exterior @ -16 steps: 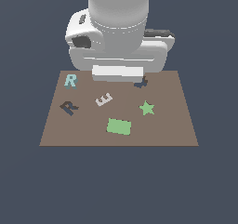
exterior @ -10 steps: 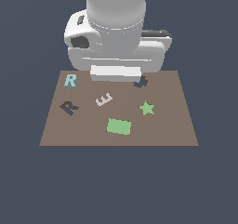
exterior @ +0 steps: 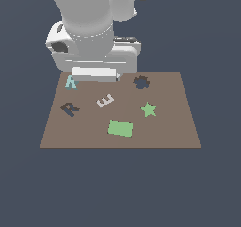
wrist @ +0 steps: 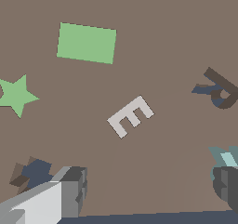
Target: Insert a designated object into the corresponding slot on a board.
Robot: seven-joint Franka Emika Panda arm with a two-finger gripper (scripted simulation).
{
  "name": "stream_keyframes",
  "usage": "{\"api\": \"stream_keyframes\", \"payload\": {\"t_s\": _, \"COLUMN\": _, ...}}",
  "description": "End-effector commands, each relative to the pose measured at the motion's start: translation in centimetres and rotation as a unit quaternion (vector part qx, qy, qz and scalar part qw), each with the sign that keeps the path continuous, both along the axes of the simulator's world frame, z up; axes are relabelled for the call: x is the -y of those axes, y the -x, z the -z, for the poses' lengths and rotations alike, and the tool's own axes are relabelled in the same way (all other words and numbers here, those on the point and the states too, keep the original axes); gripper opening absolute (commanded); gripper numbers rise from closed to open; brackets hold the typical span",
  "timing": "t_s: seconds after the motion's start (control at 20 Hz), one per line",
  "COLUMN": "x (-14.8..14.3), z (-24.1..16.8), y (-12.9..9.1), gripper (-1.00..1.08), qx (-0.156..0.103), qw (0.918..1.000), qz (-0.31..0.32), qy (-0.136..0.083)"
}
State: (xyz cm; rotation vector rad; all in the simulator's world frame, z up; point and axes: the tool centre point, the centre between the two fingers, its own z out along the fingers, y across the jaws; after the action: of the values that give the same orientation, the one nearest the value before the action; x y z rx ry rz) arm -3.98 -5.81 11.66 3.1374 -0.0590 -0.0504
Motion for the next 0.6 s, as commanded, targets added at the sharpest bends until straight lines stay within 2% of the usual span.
{"api": "stream_keyframes", "payload": {"t_s": 0.0, "x": 2.3, "z": 1.2, "y": 1.0, "gripper": 1.0, "qx": 0.003, "qw": 1.0, "qz": 0.0, "qy": 0.0}}
{"api": "stream_keyframes", "payload": {"t_s": 0.3, "x": 7.5, "z": 4.1, "y": 3.2, "gripper": 1.0, "qx": 0.01, "qw": 1.0, "qz": -0.001, "qy": 0.0}}
{"api": "stream_keyframes", "payload": {"t_s": 0.55, "x": 10.5, "z": 5.7, "y": 4.3, "gripper": 1.0, "qx": 0.014, "qw": 0.9999, "qz": -0.001, "qy": 0.0}}
